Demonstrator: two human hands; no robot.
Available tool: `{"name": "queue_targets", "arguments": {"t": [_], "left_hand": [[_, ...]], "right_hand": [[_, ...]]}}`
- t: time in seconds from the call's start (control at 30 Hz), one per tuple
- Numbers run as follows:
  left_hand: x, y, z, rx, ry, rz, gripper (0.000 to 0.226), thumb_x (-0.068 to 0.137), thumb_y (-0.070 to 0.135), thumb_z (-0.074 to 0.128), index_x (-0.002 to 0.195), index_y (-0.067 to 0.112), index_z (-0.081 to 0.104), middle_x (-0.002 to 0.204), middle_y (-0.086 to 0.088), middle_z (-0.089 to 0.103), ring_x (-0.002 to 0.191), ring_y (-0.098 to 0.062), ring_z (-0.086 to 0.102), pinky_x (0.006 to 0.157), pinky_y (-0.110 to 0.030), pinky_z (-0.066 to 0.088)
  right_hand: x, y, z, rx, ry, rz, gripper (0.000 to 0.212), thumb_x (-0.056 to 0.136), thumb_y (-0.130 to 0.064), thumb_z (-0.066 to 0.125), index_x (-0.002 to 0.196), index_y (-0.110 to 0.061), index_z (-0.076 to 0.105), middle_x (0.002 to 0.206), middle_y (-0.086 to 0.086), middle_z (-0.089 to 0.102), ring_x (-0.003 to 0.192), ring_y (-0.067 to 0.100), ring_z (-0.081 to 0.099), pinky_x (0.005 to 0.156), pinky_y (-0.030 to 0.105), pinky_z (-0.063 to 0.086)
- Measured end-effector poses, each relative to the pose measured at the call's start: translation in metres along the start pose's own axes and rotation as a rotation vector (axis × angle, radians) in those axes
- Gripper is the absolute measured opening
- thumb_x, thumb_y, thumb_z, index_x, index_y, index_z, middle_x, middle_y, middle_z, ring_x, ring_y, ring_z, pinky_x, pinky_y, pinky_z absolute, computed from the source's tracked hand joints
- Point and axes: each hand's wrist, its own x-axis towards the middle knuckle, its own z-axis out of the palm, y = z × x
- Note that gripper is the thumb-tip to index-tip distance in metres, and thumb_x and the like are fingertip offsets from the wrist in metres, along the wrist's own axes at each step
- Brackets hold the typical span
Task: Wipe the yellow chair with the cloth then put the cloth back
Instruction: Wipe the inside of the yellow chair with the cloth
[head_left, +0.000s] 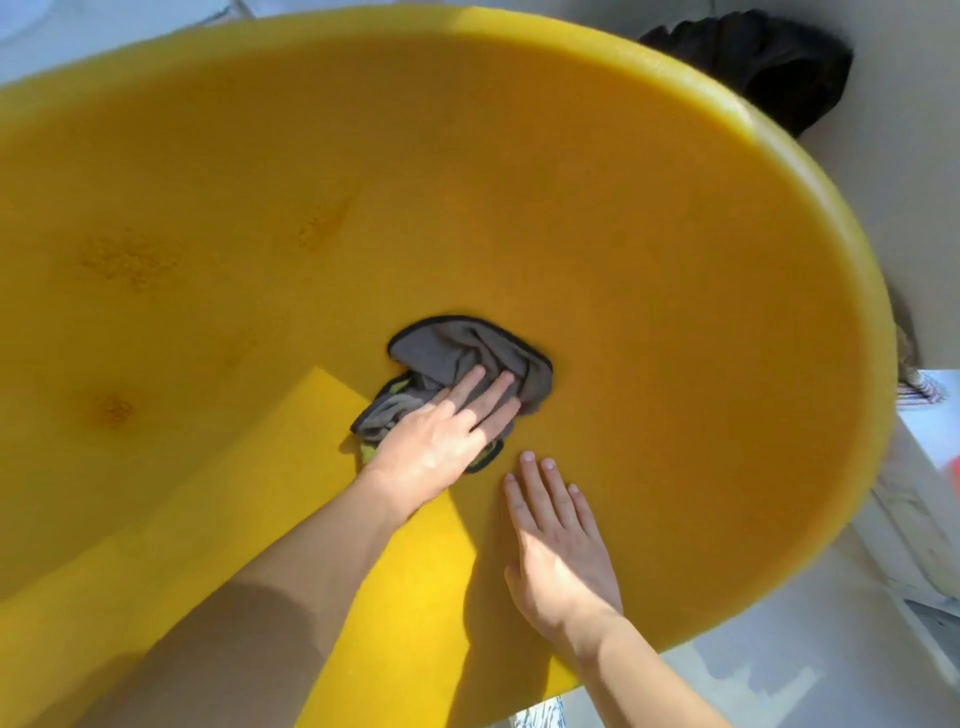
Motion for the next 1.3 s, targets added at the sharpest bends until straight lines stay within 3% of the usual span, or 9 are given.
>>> {"name": "queue_targets", "arguments": {"t": [0.23, 0.4, 0.53, 0.6, 0.73, 0.83, 1.03, 1.17, 1.3], "left_hand": [[0.054, -0.033, -0.061, -0.102, 0.530, -0.556, 0.064, 0.097, -0.002, 0.035, 0.156, 0.002, 0.011, 0.165, -0.018, 0.003, 0.151, -0.040, 0.006, 0.120, -0.054, 0.022], [0.033, 0.039, 0.006, -0.133, 0.319, -0.269, 0.064, 0.093, 0.009, 0.031, 0.156, 0.010, 0.019, 0.167, -0.008, 0.006, 0.153, -0.034, 0.006, 0.120, -0.052, 0.018], [-0.032, 0.044, 0.026, -0.222, 0.106, -0.252, 0.063, 0.090, 0.010, 0.038, 0.153, 0.015, 0.032, 0.163, -0.004, 0.027, 0.148, -0.028, 0.030, 0.108, -0.044, 0.046], [-0.066, 0.042, 0.029, -0.327, 0.028, -0.382, 0.066, 0.092, 0.018, 0.056, 0.153, 0.020, 0.030, 0.161, -0.001, 0.032, 0.144, -0.023, 0.037, 0.101, -0.039, 0.050], [-0.118, 0.045, 0.013, -1.148, 0.285, -1.272, 0.061, 0.087, 0.032, 0.069, 0.141, 0.029, 0.041, 0.127, -0.005, 0.064, 0.113, -0.025, 0.063, 0.096, -0.041, 0.051], [-0.157, 0.035, 0.003, -1.791, 0.564, -1.460, 0.036, 0.088, 0.027, 0.067, 0.123, 0.027, 0.058, 0.122, -0.004, 0.068, 0.111, -0.025, 0.065, 0.101, -0.049, 0.049], [-0.266, 0.004, 0.017, -0.652, 0.363, -1.098, 0.024, 0.089, 0.025, 0.055, 0.109, 0.032, 0.066, 0.116, 0.015, 0.065, 0.108, -0.013, 0.057, 0.092, -0.029, 0.045], [-0.329, -0.025, 0.013, -0.380, 0.296, -1.149, 0.020, 0.084, 0.029, 0.055, 0.098, 0.030, 0.070, 0.108, 0.011, 0.066, 0.100, -0.018, 0.059, 0.089, -0.035, 0.040], [-0.378, -0.052, 0.012, -0.139, 0.258, -1.190, 0.018, 0.070, 0.023, 0.064, 0.085, 0.021, 0.074, 0.106, -0.003, 0.068, 0.099, -0.028, 0.061, 0.087, -0.043, 0.035]], "right_hand": [[0.000, -0.002, 0.000, 0.010, 0.034, -0.015, 0.100, 0.062, -0.032, 0.081, 0.152, -0.011, 0.043, 0.166, 0.014, 0.021, 0.152, 0.030, 0.013, 0.115, 0.047, 0.015], [0.001, 0.000, -0.002, 0.033, 0.023, -0.033, 0.089, 0.064, -0.034, 0.070, 0.147, -0.011, 0.049, 0.164, 0.013, 0.026, 0.151, 0.032, 0.021, 0.115, 0.046, 0.017], [0.002, -0.005, -0.023, 0.229, -0.003, 0.052, 0.085, 0.080, -0.034, 0.049, 0.159, -0.016, 0.023, 0.169, 0.005, 0.013, 0.156, 0.021, 0.000, 0.126, 0.040, 0.007], [0.006, -0.017, -0.038, 0.303, 0.020, 0.098, 0.081, 0.084, -0.032, 0.047, 0.159, -0.021, 0.019, 0.165, 0.004, 0.025, 0.153, 0.026, 0.019, 0.123, 0.042, 0.023], [0.015, -0.077, -0.045, 0.442, -0.005, 0.030, 0.066, 0.094, -0.040, 0.041, 0.157, -0.029, 0.027, 0.158, 0.000, 0.036, 0.139, 0.027, 0.034, 0.116, 0.036, 0.030], [0.023, -0.135, -0.034, 0.700, -0.056, -0.012, 0.056, 0.103, -0.034, 0.041, 0.157, -0.039, 0.026, 0.161, -0.006, 0.029, 0.144, 0.022, 0.030, 0.117, 0.033, 0.027], [0.030, -0.220, 0.004, 0.437, -0.064, -0.137, 0.076, 0.096, -0.051, 0.051, 0.157, -0.041, 0.006, 0.153, 0.005, 0.031, 0.129, 0.030, 0.042, 0.098, 0.047, 0.048], [0.043, -0.229, 0.025, -0.250, -0.056, -0.652, 0.083, 0.084, -0.037, 0.071, 0.152, -0.037, 0.024, 0.142, 0.016, 0.045, 0.108, 0.037, 0.048, 0.077, 0.049, 0.045], [0.073, -0.219, 0.021, -0.401, 0.053, -0.714, 0.066, 0.087, -0.050, 0.063, 0.146, -0.040, 0.035, 0.138, 0.013, 0.049, 0.105, 0.036, 0.047, 0.071, 0.047, 0.046]]}}
